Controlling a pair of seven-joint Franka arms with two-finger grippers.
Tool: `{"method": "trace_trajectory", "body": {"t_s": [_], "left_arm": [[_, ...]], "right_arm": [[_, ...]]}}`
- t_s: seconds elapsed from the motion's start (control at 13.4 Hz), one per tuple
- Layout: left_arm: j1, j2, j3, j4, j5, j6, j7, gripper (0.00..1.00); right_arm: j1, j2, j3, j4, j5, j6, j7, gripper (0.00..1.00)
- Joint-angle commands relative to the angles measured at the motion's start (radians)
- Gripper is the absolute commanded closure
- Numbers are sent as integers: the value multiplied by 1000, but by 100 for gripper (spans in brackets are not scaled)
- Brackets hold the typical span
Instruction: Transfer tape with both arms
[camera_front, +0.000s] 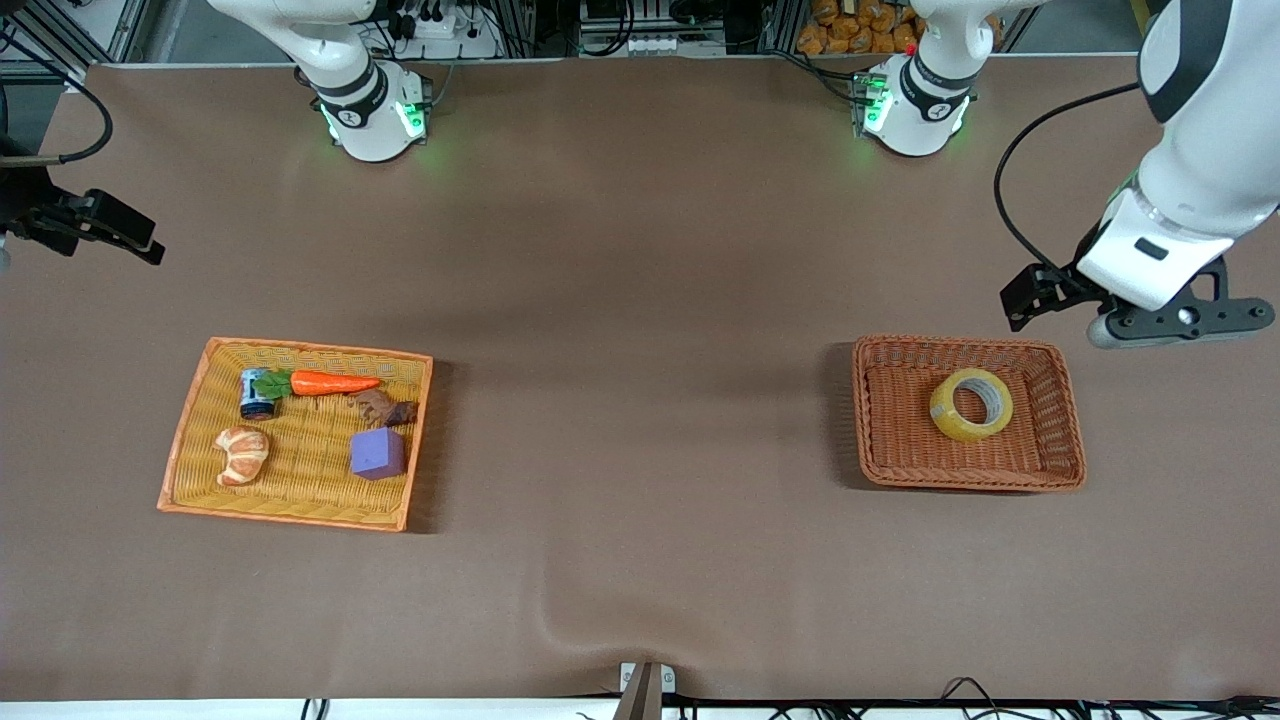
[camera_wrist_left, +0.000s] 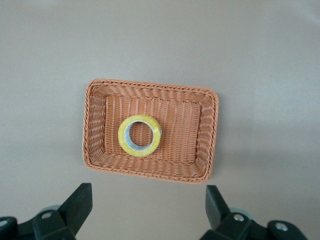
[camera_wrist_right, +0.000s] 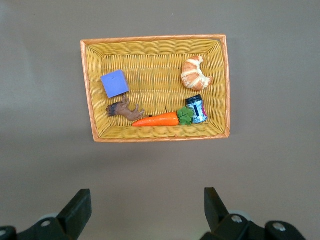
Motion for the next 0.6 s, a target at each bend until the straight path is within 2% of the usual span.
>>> {"method": "trace_trajectory", "body": {"t_s": [0.0, 0.3, 0.52], "left_arm": [[6, -28, -7, 8, -14, -49, -16, 0], [17, -34, 4, 42, -57, -136, -20, 0], [19, -43, 6, 48, -74, -145, -20, 0]], "right_arm": [[-28, -6, 16, -8, 14, 0, -21, 0], [-30, -6, 16, -12, 14, -3, -22, 0], [-31, -6, 16, -11, 14, 0, -23, 0]]}}
